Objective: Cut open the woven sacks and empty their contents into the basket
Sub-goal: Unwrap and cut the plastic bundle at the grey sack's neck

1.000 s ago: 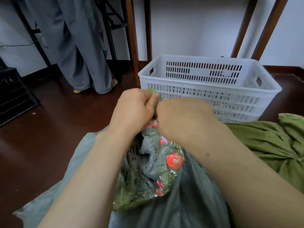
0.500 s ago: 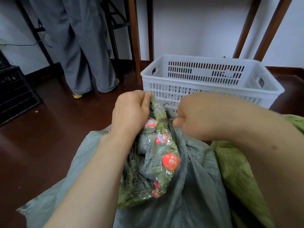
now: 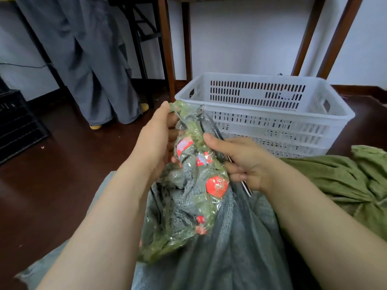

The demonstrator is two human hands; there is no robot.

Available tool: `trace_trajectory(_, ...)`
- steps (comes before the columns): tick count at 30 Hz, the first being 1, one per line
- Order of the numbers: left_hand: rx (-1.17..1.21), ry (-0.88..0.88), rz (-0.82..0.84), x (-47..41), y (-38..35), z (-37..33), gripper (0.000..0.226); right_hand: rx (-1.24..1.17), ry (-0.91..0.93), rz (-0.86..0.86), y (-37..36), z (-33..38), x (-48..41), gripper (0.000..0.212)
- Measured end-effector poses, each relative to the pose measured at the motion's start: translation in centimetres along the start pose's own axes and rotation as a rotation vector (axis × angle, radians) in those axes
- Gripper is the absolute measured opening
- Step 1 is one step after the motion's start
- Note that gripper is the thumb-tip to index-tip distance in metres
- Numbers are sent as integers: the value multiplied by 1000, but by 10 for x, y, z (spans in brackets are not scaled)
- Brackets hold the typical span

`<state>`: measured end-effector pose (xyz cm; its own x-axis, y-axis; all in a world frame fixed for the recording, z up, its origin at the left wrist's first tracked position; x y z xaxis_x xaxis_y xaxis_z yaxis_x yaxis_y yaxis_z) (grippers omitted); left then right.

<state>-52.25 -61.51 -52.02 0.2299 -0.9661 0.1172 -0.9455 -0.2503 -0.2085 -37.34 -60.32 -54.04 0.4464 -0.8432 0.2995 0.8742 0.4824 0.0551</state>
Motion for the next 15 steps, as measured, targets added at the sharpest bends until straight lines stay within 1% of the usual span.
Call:
trace_trajectory(1,42,0,26,1,-3,-1,60,-47,19,-16,-2,0,-2,34)
trace_trajectory(3,125,37,82,5,-9,-4,69,-137,53,-111,3,-1,-10,17)
trace_trajectory(5,145,102,113,8,-10,-6,77,-294,36,-176,14,-7,-18,17)
trace_trajectory(7,22,102,102,10,-4,-8,75,-506,-15,-203,29,-15,-25,20)
trace_trajectory(8,-105,64,102,13,-3,-10,67,-568,-31,-226,37,-18,-27,21)
trace_trajectory(9,-252,17,119,14,-2,-10,53,-579,-39,-254,44,-20,-28,21)
trace_trajectory(10,-380,-22,151,16,-4,-9,41,-548,-43,-284,50,-20,-28,21)
trace_trajectory(11,-461,-53,179,16,-5,-7,38,-491,-40,-312,54,-19,-26,20)
trace_trajectory(13,-473,-91,142,10,1,-4,41,-339,-12,-356,58,-11,-20,15)
trace_trajectory(15,-426,-137,73,7,7,-6,36,-92,67,-425,60,9,-9,4)
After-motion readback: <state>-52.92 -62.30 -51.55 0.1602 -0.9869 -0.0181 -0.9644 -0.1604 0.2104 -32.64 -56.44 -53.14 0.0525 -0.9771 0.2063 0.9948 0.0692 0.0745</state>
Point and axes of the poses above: each hand's wrist, its own x-axis away from the middle knuckle, its own y-axis out of the back of the hand, z = x × y, the point moved 7 cm from there along -x, towards the middle knuckle, and after that the axes turned 5 degrees about x, right-handed, at the moved point
